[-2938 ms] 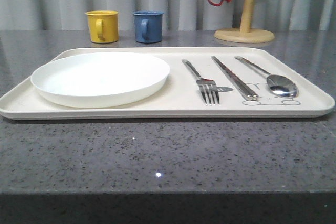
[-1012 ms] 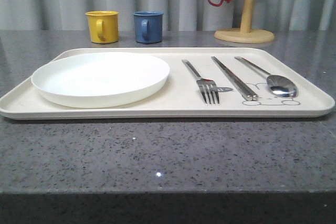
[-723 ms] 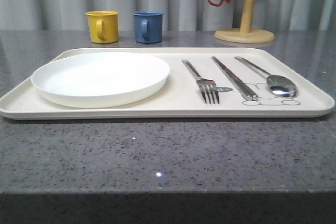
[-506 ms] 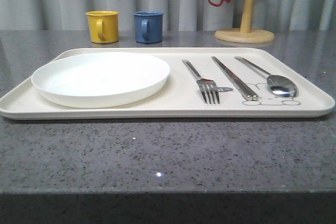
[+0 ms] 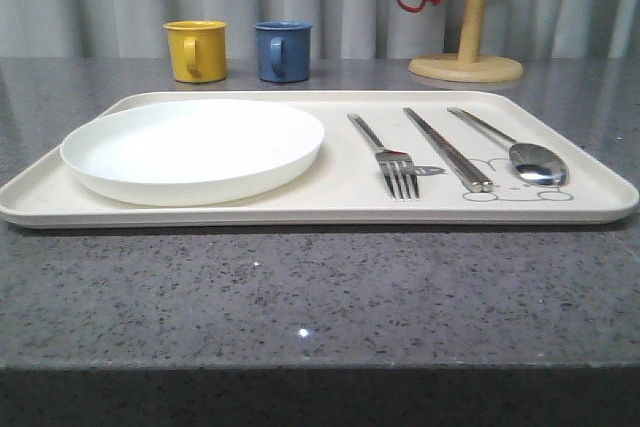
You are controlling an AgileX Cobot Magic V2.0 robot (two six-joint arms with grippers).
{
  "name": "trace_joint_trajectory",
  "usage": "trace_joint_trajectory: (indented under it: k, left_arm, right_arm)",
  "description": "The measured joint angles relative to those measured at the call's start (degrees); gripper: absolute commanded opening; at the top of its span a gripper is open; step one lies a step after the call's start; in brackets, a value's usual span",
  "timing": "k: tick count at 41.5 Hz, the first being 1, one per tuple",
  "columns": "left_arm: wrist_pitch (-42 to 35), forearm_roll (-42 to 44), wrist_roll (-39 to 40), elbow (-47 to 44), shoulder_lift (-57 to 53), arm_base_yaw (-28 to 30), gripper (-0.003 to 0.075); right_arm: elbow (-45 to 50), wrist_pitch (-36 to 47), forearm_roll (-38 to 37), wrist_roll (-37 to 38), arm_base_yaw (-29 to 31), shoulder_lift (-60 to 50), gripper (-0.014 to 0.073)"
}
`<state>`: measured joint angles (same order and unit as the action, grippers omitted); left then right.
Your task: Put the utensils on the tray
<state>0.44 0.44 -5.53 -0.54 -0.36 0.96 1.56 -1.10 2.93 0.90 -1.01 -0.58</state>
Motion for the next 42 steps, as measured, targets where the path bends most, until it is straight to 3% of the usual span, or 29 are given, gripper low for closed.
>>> trace_joint_trajectory:
  k: [42]
  left_arm:
    - [0.0,0.0,0.0,0.0,0.0,0.0,-0.0018]
  right_arm:
    - [0.0,0.13,-1.01,2.46,1.58,0.0,-0.0069]
